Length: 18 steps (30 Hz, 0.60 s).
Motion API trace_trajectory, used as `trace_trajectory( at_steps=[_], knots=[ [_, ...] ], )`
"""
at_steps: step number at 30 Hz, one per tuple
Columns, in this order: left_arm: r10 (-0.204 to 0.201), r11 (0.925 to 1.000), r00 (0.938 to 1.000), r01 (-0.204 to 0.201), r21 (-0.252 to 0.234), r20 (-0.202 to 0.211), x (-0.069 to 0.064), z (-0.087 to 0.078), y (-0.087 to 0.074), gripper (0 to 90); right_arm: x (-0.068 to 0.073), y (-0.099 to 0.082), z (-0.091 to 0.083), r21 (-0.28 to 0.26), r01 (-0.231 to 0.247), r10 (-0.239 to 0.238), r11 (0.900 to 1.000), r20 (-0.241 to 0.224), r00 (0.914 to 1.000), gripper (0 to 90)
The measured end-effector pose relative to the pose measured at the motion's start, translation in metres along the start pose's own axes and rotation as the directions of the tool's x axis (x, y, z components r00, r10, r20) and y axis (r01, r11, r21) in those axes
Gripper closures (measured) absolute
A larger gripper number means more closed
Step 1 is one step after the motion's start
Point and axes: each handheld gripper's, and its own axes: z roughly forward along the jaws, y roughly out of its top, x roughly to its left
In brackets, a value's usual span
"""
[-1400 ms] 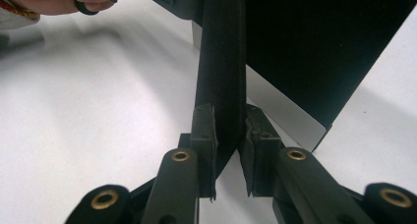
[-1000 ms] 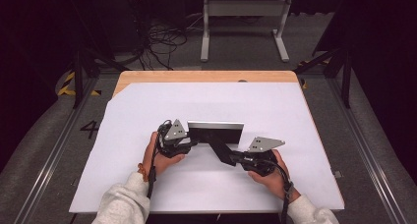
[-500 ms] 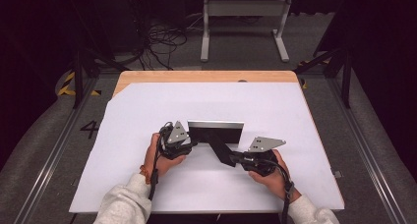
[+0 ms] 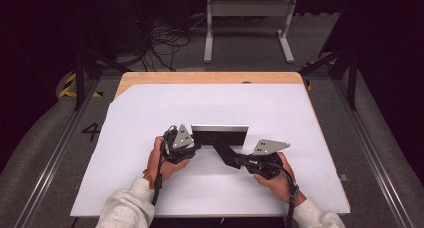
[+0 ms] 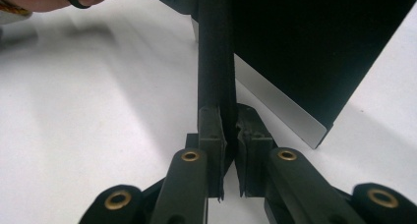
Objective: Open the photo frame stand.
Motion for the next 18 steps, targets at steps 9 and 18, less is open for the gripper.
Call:
trace_trajectory(
  at_steps=[9, 18],
  knots=[
    [-0.018, 0.9995, 0.9984, 0.02, -0.024, 0.054, 0.004, -0.0007, -0.0021, 66.7, -0.001, -0.0008, 0.0003, 0.012, 0.0, 0.0, 0.9999, 0.008, 1.0, 83.1],
    [-0.038, 0.9989, 0.9978, 0.039, -0.027, 0.055, 0.0043, 0.005, -0.0009, 50.5, 0.0, -0.0018, 0.0004, 0.018, 0.003, -0.004, 0.9998, 0.006, 1.0, 83.4]
  ],
)
